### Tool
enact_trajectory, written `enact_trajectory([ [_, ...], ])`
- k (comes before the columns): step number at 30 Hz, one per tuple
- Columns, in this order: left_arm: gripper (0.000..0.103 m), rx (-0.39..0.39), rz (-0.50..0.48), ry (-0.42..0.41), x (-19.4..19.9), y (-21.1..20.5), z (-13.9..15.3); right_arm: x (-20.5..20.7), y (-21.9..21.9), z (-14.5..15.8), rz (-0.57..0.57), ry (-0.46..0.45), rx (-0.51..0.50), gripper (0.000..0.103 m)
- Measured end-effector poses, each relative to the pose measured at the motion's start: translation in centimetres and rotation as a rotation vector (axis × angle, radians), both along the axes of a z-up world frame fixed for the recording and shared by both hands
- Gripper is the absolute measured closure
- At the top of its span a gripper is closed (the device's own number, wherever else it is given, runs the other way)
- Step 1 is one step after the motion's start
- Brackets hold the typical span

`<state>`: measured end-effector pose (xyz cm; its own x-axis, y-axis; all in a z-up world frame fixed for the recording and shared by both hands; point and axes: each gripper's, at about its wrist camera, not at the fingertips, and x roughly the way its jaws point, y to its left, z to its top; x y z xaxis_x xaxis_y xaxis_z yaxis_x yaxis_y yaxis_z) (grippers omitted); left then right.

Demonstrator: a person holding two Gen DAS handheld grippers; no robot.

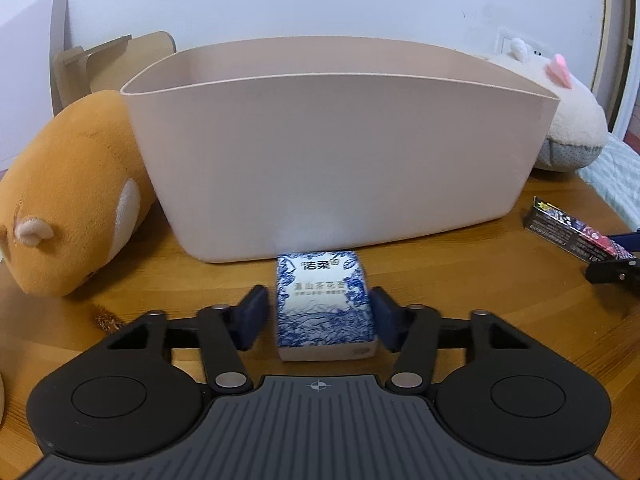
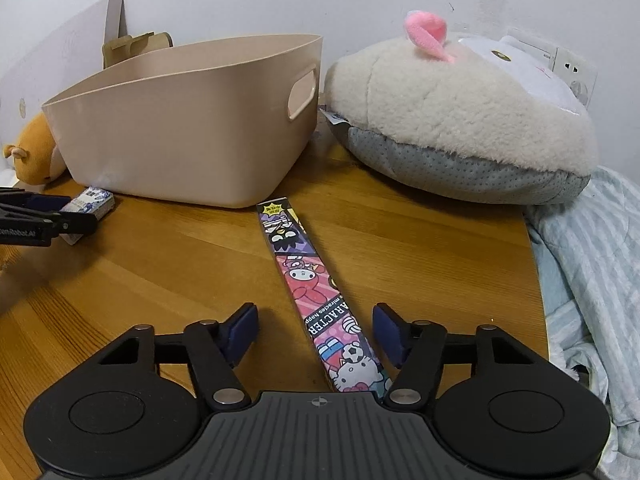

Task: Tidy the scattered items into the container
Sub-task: 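Close right tool on pink candy stick while left tool closes on tissue packet, then lift and carry candy stick and tissue packet over the container with both tools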

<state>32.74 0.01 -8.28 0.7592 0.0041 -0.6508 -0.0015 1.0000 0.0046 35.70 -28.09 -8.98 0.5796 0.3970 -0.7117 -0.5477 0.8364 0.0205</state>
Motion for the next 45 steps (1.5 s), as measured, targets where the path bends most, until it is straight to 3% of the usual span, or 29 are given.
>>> enact_trajectory([
  [7, 0.056, -0.001, 0.004, -0.006, -0.2, 0.3, 0.0, 0.2, -0.3, 0.2, -0.017, 0.001, 0.012, 0.082],
  [13, 0.056, 0.009, -0.01, -0.038, -1.2, 0.3, 0.6, -0.6, 0.1, 0.2, -0.023, -0.033, -0.029, 0.082],
  [20, 0.056, 0.022, -0.044, -0.07, -2.5, 0.2, 2.0, -2.1, 0.4, 1.6, -0.009, -0.056, -0.01, 0.082],
  [45, 0.056, 0.042, -0.169, -0.246, -8.1, -1.2, 9.8, -8.5, 3.5, 11.4, 0.1, -0.24, 0.042, 0.082],
])
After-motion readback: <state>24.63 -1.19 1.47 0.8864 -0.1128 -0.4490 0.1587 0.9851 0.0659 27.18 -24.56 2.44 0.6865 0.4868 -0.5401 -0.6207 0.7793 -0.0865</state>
